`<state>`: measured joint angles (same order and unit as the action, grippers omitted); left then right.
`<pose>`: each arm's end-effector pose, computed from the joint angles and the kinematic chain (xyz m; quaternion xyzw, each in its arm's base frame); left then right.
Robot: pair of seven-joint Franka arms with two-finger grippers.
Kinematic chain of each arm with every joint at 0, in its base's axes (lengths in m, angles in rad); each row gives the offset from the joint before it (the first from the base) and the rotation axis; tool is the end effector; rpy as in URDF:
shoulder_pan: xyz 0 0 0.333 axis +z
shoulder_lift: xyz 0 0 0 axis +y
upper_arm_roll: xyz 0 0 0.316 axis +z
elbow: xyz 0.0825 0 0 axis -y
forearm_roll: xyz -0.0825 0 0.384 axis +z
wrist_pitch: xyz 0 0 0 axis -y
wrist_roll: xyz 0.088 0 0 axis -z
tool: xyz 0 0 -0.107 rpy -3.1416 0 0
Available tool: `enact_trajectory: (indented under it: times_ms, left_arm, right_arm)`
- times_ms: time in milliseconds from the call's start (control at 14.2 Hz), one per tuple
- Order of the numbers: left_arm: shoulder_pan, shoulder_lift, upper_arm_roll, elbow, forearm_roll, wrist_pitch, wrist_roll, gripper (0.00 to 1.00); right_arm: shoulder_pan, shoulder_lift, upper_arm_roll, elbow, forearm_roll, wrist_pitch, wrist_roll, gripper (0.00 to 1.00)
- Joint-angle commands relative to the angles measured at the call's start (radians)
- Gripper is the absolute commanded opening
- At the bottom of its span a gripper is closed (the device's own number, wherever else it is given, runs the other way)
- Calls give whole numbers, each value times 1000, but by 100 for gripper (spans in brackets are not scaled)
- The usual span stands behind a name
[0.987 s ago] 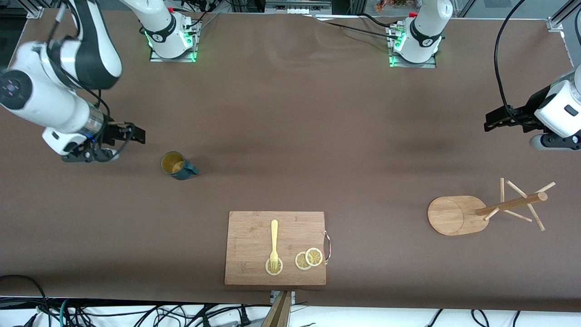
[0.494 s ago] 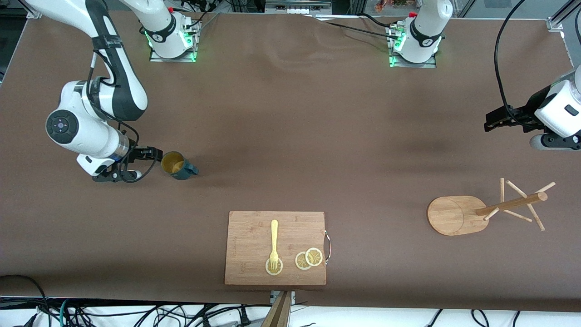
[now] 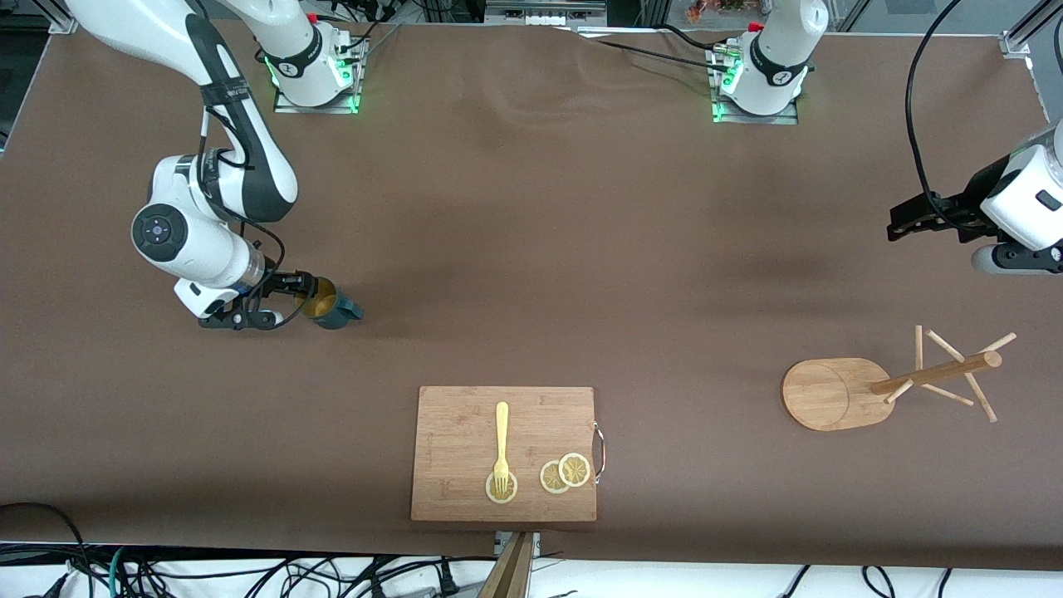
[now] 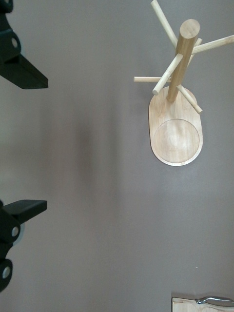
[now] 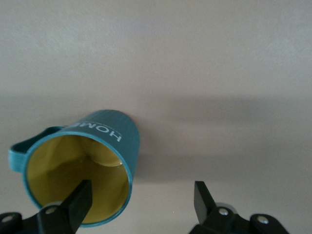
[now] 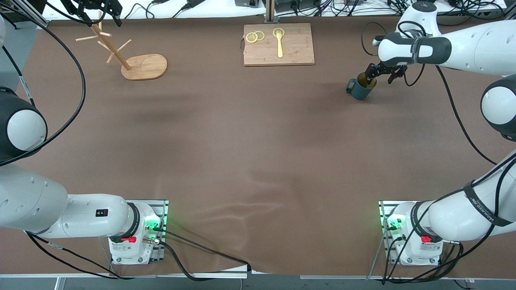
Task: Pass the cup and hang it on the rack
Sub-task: 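Close the right gripper on the teal mug's rim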
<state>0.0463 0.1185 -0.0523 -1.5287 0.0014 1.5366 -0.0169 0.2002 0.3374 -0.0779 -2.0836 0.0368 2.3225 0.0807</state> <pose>0.5841 -0.0016 0.5740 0.9985 0.0054 -0.0552 0.0018 0.5705 0.0713 0.2552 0.9988 0.0091 -0.0483 0.0051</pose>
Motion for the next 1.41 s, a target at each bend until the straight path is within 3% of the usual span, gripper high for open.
enact_trajectory:
  times_ms: [0, 141, 494, 776, 987, 1269, 1340]
  left_arm:
    - [6, 7, -6, 19, 0, -6, 15, 100]
    - [6, 7, -6, 19, 0, -6, 15, 100]
    - [7, 7, -6, 21, 0, -7, 15, 100]
    - [7, 7, -6, 19, -1, -7, 15, 100]
    - [6, 7, -6, 21, 0, -7, 14, 100]
    - [6, 7, -6, 21, -1, -7, 14, 100]
    - [6, 7, -6, 21, -1, -7, 14, 100]
  right_arm:
    - [1, -15, 3, -24, -8, 23, 27, 79]
    - [1, -17, 7, -24, -8, 15, 56, 75]
    - [2, -17, 18, -26, -8, 14, 62, 45]
    - [2, -18, 24, -26, -6, 11, 86, 38]
    - [1, -20, 30, -24, -6, 3, 91, 26]
    - [1, -23, 32, -21, -8, 1, 91, 0]
    - [2, -24, 33, -18, -8, -2, 90, 0]
